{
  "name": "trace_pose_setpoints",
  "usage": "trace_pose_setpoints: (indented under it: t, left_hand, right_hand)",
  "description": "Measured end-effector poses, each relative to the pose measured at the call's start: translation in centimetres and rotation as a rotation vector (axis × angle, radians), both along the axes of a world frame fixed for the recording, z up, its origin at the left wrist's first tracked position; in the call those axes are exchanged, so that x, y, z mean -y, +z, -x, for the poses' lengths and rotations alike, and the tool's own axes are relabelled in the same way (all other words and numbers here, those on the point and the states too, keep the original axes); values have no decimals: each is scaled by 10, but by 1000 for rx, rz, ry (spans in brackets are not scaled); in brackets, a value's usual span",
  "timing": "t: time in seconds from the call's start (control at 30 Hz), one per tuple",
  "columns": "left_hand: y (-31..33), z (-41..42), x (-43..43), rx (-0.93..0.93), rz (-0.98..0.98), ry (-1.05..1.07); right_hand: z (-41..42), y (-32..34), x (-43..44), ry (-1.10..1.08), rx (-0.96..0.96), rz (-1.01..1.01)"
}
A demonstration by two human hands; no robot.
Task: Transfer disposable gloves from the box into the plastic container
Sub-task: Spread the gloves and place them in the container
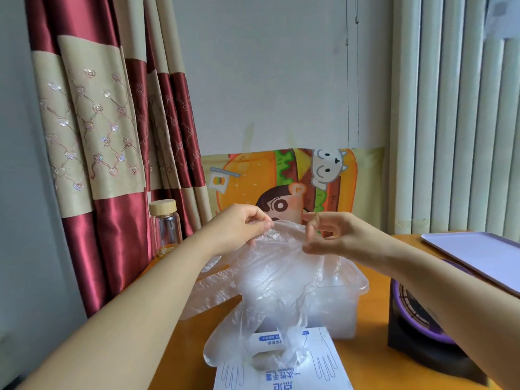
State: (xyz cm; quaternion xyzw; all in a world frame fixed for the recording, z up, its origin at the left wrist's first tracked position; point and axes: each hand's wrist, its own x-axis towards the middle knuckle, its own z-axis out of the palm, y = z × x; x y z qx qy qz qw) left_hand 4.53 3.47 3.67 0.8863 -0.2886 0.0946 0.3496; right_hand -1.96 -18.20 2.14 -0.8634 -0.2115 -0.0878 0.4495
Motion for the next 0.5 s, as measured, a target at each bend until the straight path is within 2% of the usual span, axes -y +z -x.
trace_pose_setpoints:
  t: [0.23,0.33,0.37,0.4,0.47,0.5]
  left_hand:
    - [-7,-37,11,-68,-48,-63]
    - [-14,-53,19,-131,-5,-57]
    - [-16,-60,21,-98,-26,-6]
    - [-18,-67,24,4,-100,91]
    - [-21,-71,28,374,-263,296]
    - [-23,-71,31,505,-284,284]
  right_hand:
    - [-21,-1,7,-2,68,226]
    - [-38,-10,6,-104,103,372]
    - [-45,-12,6,-161,111,409]
    - [-54,-16,7,-217,105,445]
    - [-69,-20,13,-288,69,522]
    - [-77,-24,17,-308,31,563]
